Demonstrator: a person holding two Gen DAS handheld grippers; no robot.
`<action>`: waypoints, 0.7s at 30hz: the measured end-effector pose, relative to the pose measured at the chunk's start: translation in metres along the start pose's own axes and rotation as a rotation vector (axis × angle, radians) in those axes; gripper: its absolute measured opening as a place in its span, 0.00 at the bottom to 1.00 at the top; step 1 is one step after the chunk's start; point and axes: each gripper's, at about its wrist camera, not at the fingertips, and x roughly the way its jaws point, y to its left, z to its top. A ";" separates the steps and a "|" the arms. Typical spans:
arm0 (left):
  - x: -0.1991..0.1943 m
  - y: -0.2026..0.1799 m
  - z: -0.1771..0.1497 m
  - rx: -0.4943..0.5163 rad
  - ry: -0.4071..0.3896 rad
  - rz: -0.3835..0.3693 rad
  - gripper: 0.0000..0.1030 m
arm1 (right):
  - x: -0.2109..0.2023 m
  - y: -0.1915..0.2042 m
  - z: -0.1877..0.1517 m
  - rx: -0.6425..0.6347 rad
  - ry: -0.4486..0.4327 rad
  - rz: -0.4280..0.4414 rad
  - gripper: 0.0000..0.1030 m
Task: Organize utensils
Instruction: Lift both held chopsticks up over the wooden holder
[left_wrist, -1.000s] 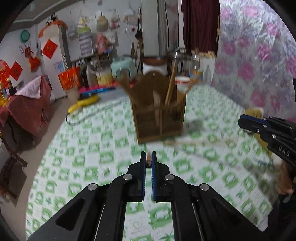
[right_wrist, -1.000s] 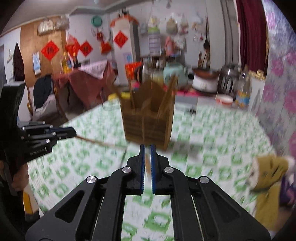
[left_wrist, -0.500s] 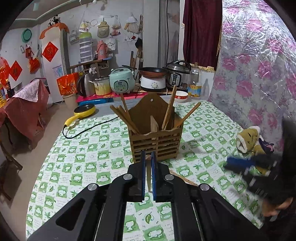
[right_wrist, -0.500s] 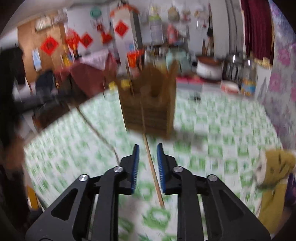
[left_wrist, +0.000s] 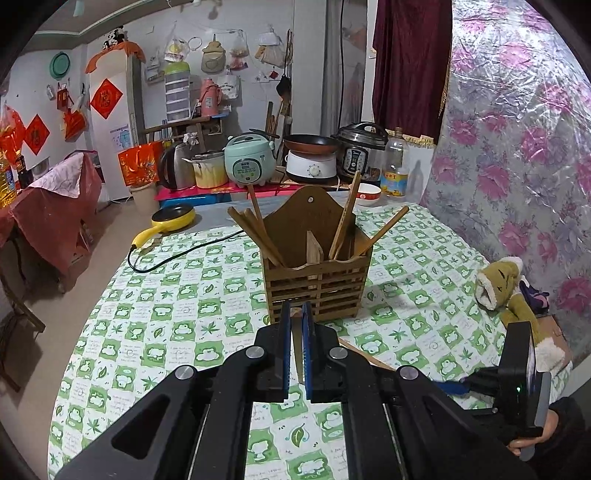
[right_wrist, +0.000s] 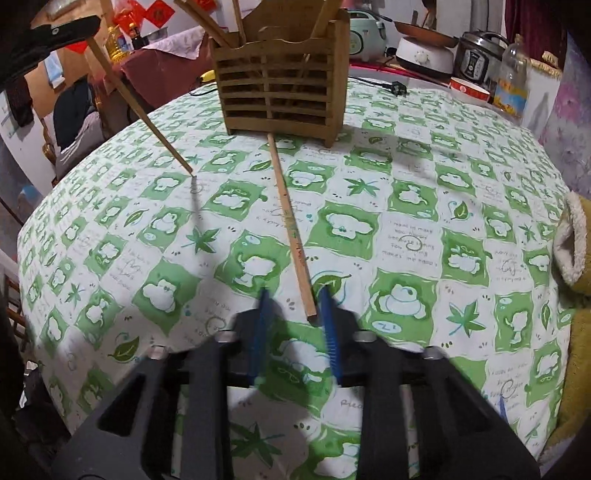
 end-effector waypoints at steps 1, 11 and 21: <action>0.000 0.000 0.000 0.000 0.000 -0.001 0.06 | -0.001 -0.001 0.000 0.006 0.002 0.021 0.06; -0.012 -0.006 0.015 0.006 -0.036 0.014 0.06 | -0.075 0.003 0.027 0.001 -0.241 -0.033 0.06; -0.035 -0.020 0.054 0.018 -0.135 0.003 0.06 | -0.159 0.007 0.097 0.008 -0.524 -0.029 0.06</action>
